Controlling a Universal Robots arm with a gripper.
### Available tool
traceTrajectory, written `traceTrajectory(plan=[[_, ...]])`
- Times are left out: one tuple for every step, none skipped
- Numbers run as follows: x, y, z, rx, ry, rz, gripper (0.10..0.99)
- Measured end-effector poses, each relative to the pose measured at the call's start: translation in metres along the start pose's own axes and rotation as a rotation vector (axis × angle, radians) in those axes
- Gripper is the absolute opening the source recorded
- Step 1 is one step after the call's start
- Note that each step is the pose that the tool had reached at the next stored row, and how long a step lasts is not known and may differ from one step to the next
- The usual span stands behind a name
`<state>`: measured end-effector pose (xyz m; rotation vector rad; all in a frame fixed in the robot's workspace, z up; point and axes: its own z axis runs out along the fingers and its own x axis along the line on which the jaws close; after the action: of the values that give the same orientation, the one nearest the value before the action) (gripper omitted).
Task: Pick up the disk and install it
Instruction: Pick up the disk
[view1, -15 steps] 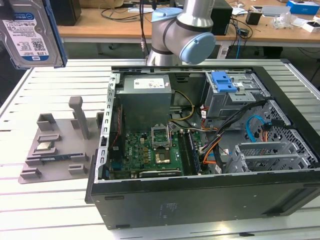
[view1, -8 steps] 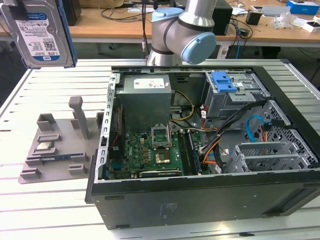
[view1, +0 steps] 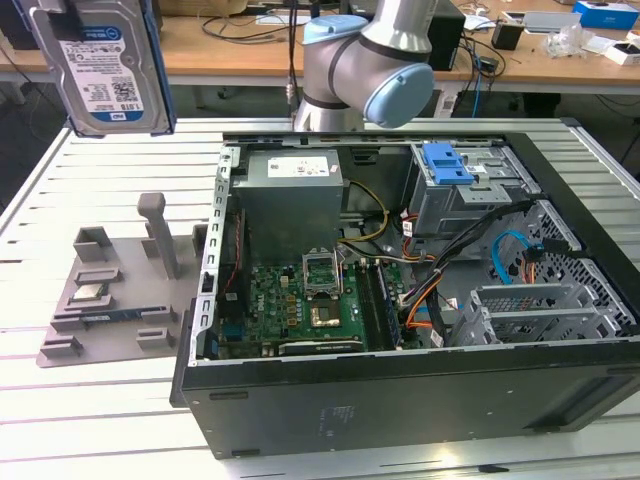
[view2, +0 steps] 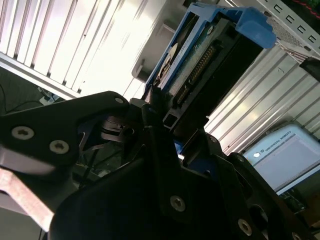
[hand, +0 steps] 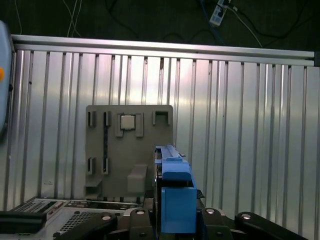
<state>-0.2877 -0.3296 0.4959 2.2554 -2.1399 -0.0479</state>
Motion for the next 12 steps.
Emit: traceTrajectory(plan=[[0.0002, -0.0037, -0.0002, 0.0, 0.0, 0.0, 0.369], [0.0003, -0.0062, -0.0003, 0.0, 0.0001, 0.0, 0.369], [0.0005, -0.0104, -0.0005, 0.0, 0.0, 0.0, 0.369], [0.0008, -0.016, -0.0007, 0.0, 0.0, 0.0, 0.369], [0.0011, -0.0212, -0.0009, 0.0, 0.0, 0.0, 0.369], [0.0014, -0.0261, -0.0012, 0.0, 0.0, 0.0, 0.369], [0.0016, -0.0307, -0.0014, 0.0, 0.0, 0.0, 0.369], [0.0017, -0.0338, -0.0015, 0.0, 0.0, 0.0, 0.369], [0.0019, -0.0365, -0.0016, 0.0, 0.0, 0.0, 0.369], [0.002, -0.0393, -0.0017, 0.0, -0.0001, 0.0, 0.369], [0.0022, -0.0423, -0.0018, 0.0, 0.0, 0.0, 0.369], [0.0025, -0.0466, -0.002, 0.0, 0.0, 0.0, 0.369]])
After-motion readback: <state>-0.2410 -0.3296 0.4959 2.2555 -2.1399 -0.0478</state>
